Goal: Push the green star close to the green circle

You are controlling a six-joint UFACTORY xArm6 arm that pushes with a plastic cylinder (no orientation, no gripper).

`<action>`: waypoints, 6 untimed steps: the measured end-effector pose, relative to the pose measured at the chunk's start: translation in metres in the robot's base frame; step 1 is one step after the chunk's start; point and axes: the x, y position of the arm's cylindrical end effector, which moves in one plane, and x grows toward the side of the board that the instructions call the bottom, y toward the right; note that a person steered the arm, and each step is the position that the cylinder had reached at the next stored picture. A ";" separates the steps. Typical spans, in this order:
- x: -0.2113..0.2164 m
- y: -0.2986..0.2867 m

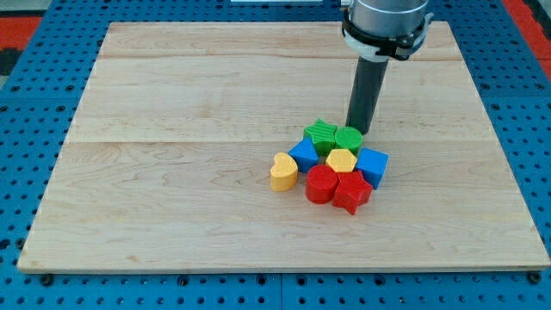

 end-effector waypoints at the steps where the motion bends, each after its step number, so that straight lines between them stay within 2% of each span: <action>1: 0.020 0.005; 3: 0.003 0.037; 4: -0.038 0.017; 5: -0.055 -0.031; 6: -0.014 -0.048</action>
